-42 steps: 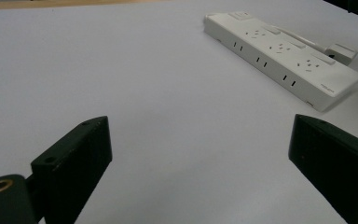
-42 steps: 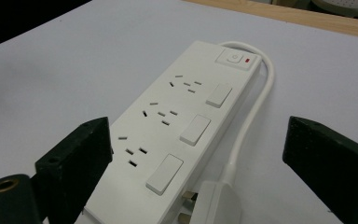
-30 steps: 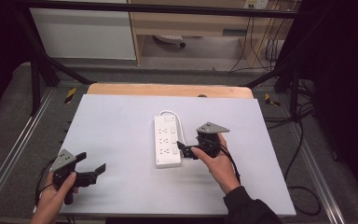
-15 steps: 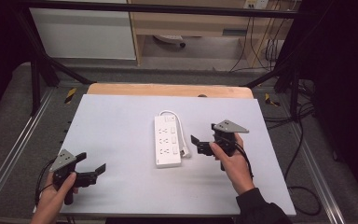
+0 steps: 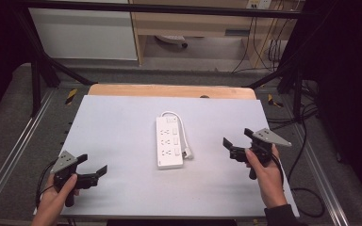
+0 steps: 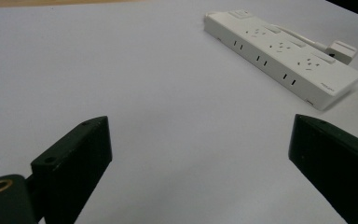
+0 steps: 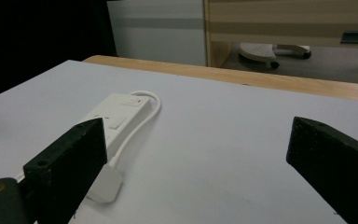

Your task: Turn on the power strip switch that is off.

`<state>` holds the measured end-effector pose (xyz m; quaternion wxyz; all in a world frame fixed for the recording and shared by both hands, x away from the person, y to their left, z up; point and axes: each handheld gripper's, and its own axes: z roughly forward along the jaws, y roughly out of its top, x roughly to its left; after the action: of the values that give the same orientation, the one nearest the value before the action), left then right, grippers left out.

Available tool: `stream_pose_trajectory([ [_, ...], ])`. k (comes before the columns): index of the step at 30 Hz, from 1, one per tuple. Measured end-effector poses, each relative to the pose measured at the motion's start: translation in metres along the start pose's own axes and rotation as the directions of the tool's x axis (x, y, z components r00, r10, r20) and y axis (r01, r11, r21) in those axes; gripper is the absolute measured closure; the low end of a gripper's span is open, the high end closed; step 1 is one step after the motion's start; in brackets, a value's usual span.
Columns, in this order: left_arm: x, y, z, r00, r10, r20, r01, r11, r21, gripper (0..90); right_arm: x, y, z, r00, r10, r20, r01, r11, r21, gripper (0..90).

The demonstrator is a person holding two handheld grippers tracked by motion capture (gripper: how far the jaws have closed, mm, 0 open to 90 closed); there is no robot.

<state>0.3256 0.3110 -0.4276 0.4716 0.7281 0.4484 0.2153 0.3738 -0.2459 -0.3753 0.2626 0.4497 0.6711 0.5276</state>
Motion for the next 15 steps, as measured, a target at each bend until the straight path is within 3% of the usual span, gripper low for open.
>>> stream_pose_trajectory([
  [8, 0.000, 0.000, 0.000, 1.0000, 0.002, -0.001, -0.002, 1.0000, 0.002, 5.9, -0.027, -0.030, -0.020, 0.9978, 0.024, 0.062, -0.026, 0.999, 0.027, 7.6],
  [15, 0.000, 0.000, 0.000, 1.0000, 0.002, 0.002, -0.002, 1.0000, -0.002, 5.9, -0.034, -0.054, -0.024, 0.9971, 0.029, 0.070, -0.035, 0.996, 0.080, 6.7],
])
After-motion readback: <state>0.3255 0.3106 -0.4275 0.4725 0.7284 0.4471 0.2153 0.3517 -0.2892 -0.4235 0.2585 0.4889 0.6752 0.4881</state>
